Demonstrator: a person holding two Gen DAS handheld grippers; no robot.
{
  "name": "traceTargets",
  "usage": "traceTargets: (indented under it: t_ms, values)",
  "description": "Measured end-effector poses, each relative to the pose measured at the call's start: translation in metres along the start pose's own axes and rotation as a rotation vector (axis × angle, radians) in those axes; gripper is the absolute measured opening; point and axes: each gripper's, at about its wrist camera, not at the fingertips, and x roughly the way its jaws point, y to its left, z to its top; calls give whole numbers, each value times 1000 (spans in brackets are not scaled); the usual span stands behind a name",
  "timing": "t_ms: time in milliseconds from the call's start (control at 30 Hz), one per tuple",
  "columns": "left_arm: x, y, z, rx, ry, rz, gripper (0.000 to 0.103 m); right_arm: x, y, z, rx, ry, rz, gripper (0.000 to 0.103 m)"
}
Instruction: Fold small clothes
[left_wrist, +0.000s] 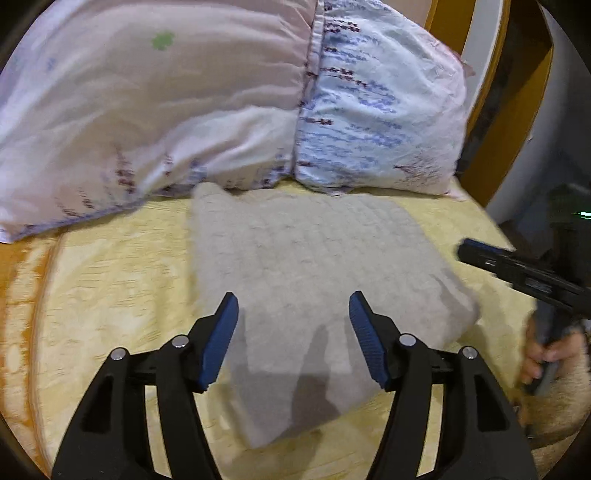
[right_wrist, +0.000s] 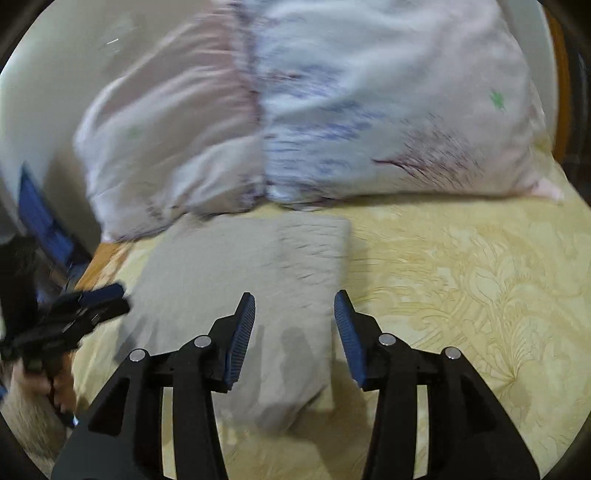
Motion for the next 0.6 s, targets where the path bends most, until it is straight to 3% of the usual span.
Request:
traceTargets:
  t_ms: [233, 367, 467, 600]
  values:
    - [14, 5, -17, 41, 71, 157, 64, 7, 30, -23, -138, 58, -38, 46]
    - [25, 5, -22, 31, 105, 182, 68, 24, 31, -39, -150, 138, -116, 47]
    - [26, 3, -24, 33, 106, 206, 72, 27, 35, -47, -171, 134, -170, 48]
    - [20, 3, -26, 2, 105, 193, 73, 21, 35, -47, -124, 128, -172, 52]
